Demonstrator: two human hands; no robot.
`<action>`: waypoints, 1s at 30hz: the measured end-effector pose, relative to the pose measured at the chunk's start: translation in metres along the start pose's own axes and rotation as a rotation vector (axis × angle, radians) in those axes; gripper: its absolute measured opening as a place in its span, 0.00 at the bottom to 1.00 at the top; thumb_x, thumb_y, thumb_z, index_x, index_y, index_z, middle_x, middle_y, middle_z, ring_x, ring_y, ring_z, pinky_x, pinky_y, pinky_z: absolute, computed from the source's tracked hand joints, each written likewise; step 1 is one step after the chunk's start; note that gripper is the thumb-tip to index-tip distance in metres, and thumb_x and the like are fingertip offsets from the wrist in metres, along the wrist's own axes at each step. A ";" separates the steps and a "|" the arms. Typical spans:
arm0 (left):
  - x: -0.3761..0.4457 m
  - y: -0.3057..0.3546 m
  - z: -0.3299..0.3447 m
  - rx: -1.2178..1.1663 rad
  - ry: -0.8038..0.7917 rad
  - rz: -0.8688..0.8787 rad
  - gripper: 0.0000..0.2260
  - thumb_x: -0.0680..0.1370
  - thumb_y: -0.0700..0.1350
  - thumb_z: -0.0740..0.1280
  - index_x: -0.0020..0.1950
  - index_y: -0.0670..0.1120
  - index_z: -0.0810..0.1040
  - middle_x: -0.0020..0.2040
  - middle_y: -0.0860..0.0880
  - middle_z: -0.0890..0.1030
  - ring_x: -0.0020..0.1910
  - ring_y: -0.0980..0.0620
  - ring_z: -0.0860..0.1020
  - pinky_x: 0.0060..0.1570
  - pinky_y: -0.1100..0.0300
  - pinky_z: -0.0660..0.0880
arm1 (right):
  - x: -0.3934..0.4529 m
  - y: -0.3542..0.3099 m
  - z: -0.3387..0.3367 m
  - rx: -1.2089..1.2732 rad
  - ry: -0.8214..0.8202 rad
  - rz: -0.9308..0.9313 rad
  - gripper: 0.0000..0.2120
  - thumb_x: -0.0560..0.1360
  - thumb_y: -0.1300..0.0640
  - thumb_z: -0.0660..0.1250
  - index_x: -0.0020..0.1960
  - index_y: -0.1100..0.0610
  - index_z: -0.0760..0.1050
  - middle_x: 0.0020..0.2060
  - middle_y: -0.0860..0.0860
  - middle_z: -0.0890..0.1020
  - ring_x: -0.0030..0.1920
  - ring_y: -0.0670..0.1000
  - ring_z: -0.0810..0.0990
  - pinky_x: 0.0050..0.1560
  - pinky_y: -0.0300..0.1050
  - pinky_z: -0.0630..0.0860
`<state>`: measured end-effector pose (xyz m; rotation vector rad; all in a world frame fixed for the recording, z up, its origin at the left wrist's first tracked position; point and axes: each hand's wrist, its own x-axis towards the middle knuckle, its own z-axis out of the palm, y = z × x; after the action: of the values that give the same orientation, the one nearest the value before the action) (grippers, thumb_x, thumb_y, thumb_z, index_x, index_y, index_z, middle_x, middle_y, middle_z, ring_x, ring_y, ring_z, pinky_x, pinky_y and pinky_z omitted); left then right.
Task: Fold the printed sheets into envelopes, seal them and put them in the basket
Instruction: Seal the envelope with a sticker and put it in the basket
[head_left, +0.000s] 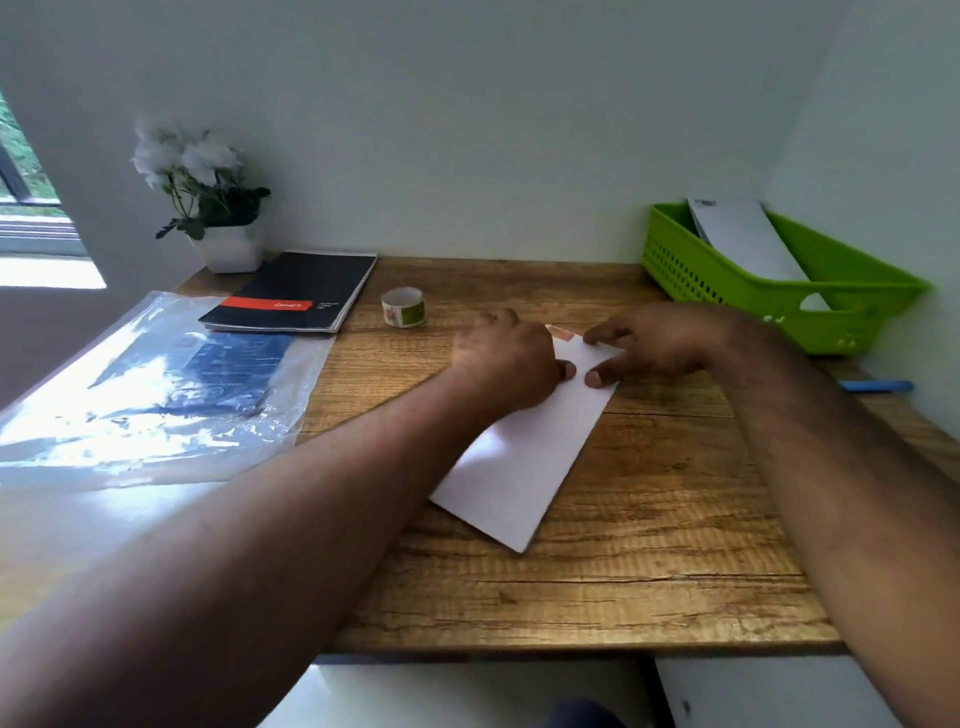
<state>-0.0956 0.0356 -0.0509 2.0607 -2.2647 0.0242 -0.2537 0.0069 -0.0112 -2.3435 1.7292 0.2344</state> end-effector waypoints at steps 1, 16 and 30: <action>0.001 -0.004 -0.001 -0.129 -0.005 -0.023 0.28 0.76 0.61 0.65 0.70 0.44 0.69 0.67 0.41 0.72 0.65 0.40 0.71 0.61 0.47 0.71 | 0.002 0.002 0.001 0.027 0.014 -0.006 0.34 0.72 0.40 0.68 0.74 0.46 0.61 0.74 0.47 0.64 0.71 0.52 0.65 0.67 0.46 0.62; -0.003 -0.032 -0.028 -1.755 0.536 -0.169 0.08 0.75 0.37 0.72 0.52 0.44 0.79 0.48 0.37 0.79 0.49 0.38 0.82 0.48 0.42 0.81 | 0.016 -0.024 0.013 1.621 0.274 -0.244 0.05 0.75 0.61 0.68 0.50 0.58 0.79 0.42 0.52 0.86 0.41 0.50 0.84 0.44 0.46 0.82; 0.067 0.059 -0.149 -1.790 0.595 0.224 0.06 0.74 0.38 0.73 0.39 0.41 0.78 0.36 0.43 0.78 0.36 0.46 0.78 0.45 0.51 0.81 | -0.027 0.066 -0.147 1.474 1.022 -0.431 0.06 0.70 0.66 0.71 0.42 0.57 0.79 0.34 0.49 0.84 0.36 0.50 0.81 0.42 0.46 0.80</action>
<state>-0.1530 -0.0155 0.1052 0.6347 -1.0817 -0.8528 -0.3253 -0.0262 0.1322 -1.4562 0.8008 -1.8289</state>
